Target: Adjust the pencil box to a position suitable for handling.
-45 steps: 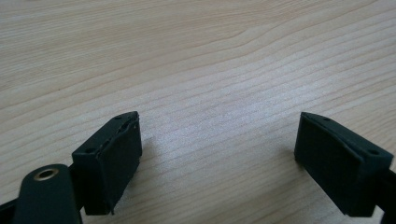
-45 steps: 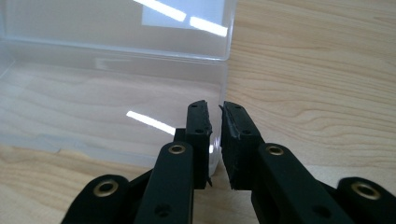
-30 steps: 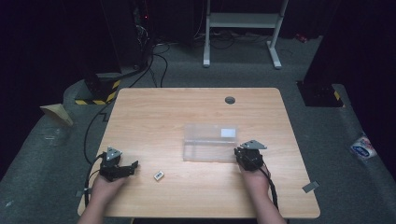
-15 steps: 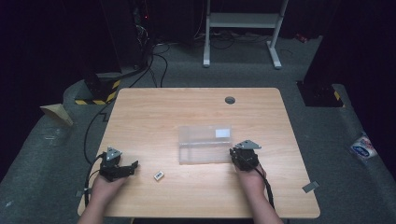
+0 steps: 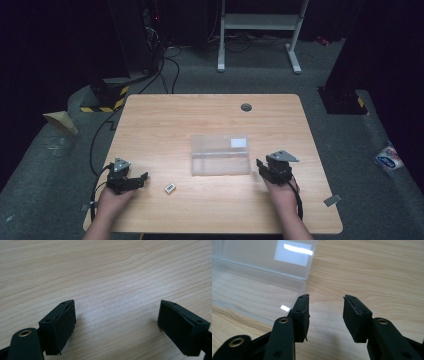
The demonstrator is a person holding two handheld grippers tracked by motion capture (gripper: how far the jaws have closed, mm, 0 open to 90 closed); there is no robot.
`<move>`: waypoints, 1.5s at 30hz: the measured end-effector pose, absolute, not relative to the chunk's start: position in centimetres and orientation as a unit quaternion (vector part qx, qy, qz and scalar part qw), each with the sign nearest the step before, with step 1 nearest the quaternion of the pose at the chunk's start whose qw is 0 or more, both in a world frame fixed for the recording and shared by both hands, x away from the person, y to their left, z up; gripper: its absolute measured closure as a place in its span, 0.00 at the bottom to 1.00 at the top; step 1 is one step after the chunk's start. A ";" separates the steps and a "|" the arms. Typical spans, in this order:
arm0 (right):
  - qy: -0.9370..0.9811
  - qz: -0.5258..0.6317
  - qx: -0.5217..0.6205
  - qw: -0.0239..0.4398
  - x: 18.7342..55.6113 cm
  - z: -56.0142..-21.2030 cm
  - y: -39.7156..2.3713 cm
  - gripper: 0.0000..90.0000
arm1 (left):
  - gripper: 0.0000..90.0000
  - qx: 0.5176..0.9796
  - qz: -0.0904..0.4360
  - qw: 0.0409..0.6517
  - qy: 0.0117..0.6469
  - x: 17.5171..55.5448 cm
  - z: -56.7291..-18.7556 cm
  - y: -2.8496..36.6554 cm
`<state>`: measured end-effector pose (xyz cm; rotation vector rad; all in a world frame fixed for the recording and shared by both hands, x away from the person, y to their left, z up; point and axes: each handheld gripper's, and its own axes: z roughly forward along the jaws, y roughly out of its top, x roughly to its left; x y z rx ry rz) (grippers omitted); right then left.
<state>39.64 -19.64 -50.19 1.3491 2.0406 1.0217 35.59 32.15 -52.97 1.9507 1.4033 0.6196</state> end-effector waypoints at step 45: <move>0.731 0.306 0.559 0.244 37.3 -52.4 -26.4 0.25 | 0.17 0.744 0.236 0.324 0.534 35.6 -53.0 32.2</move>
